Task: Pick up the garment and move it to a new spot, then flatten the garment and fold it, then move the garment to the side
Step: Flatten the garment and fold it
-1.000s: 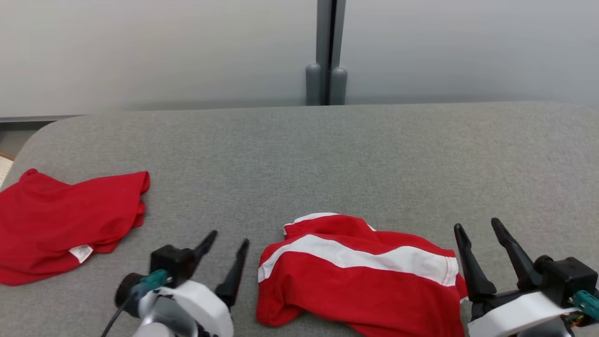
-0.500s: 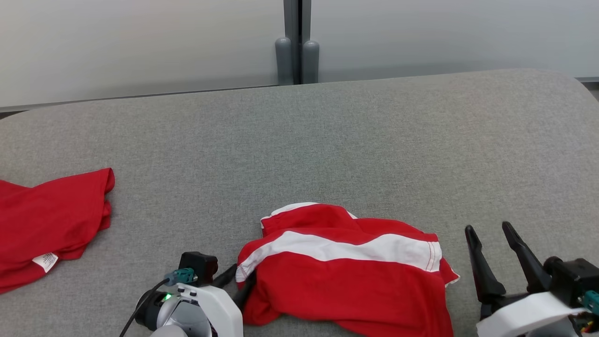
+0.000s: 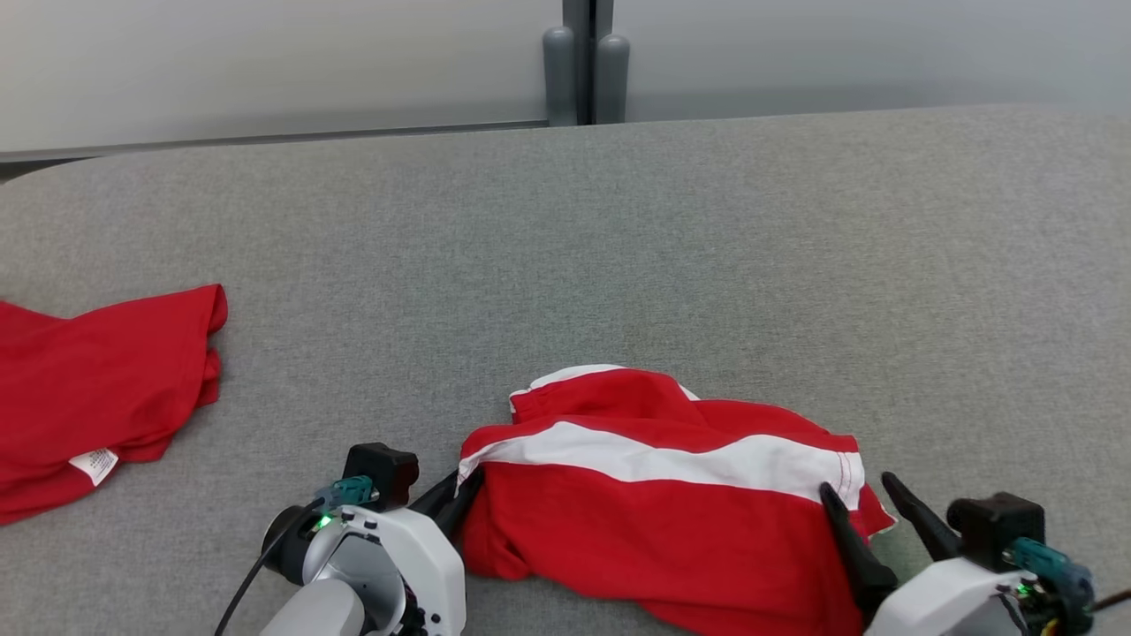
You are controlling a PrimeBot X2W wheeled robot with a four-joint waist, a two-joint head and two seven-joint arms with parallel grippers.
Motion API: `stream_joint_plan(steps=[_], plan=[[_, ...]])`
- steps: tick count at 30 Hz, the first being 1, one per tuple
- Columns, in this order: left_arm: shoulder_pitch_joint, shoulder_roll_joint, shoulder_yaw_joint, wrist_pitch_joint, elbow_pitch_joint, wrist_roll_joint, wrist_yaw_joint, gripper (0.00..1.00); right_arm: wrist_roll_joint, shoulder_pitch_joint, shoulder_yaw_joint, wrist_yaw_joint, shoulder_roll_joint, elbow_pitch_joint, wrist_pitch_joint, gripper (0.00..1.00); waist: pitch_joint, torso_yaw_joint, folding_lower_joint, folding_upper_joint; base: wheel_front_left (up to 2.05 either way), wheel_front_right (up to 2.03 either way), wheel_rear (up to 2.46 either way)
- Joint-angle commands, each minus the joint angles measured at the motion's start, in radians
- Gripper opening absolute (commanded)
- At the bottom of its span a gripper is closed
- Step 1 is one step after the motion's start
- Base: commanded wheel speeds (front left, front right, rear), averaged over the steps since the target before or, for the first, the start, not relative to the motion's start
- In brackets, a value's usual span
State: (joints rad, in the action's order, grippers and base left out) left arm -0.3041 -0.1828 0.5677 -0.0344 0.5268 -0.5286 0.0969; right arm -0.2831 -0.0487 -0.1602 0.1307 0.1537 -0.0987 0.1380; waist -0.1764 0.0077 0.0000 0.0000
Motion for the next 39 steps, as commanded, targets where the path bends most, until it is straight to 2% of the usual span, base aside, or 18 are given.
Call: stream_joint_plan(steps=[1,3,4,5,6,7,16,21,27,33,39], plan=[[-0.016,-0.005,0.001,0.007,0.005,0.001,0.005,0.0,-0.015,0.023,-0.011,0.0,0.002,-0.013,-0.004,1.0,-0.007,0.007,0.0,0.0,0.0,0.0,0.0],[-0.023,-0.004,0.004,0.014,0.012,0.001,0.006,0.0,-0.025,0.045,-0.029,0.0,0.002,-0.041,-0.004,1.0,-0.012,0.013,0.0,0.0,0.0,0.0,0.0],[-0.027,-0.004,0.003,0.02,0.015,0.001,0.006,0.0,-0.035,0.055,-0.038,0.0,0.0,-0.05,-0.007,0.89,-0.014,0.015,0.0,0.0,0.0,0.0,0.0],[-0.03,-0.005,0.003,0.026,0.017,0.0,0.005,0.0,-0.045,0.062,-0.054,0.0,0.006,-0.061,0.001,0.47,-0.015,0.017,0.0,0.0,0.0,0.0,0.0],[-0.032,-0.007,0.0,0.037,0.016,0.0,0.005,0.0,-0.055,0.067,-0.06,0.0,0.012,-0.068,-0.004,0.21,-0.014,0.018,0.0,0.0,0.0,0.0,0.0],[-0.034,-0.008,-0.005,0.048,0.013,-0.002,0.005,0.0,-0.062,0.072,-0.061,0.0,0.018,-0.069,-0.013,0.0,-0.014,0.019,0.0,0.0,0.0,0.0,0.0],[-0.044,-0.046,-0.076,0.118,-0.08,-0.032,-0.023,0.0,-0.081,0.156,-0.08,0.0,0.089,0.008,-0.115,0.0,0.006,0.001,0.0,0.0,0.0,0.0,0.0],[-0.08,-0.088,-0.099,0.114,-0.231,-0.012,-0.048,0.0,-0.067,0.237,-0.057,0.0,0.137,0.102,-0.158,0.0,0.05,-0.003,0.0,0.0,0.0,0.0,0.0],[-0.169,-0.138,-0.142,0.084,-0.453,0.016,-0.087,0.0,-0.05,0.352,-0.022,0.0,0.189,0.225,-0.136,0.0,0.104,0.0,0.0,0.0,0.0,0.0,0.0],[-0.305,-0.192,-0.175,0.008,-0.599,0.042,-0.097,0.0,-0.058,0.474,0.017,0.0,0.211,0.291,-0.099,0.0,0.133,-0.003,0.0,0.0,0.0,0.0,0.0],[-0.379,-0.192,-0.173,-0.023,-0.589,0.028,-0.08,0.0,-0.082,0.543,0.03,0.0,0.204,0.247,-0.085,0.0,0.112,-0.003,0.0,0.0,0.0,0.0,0.0]])
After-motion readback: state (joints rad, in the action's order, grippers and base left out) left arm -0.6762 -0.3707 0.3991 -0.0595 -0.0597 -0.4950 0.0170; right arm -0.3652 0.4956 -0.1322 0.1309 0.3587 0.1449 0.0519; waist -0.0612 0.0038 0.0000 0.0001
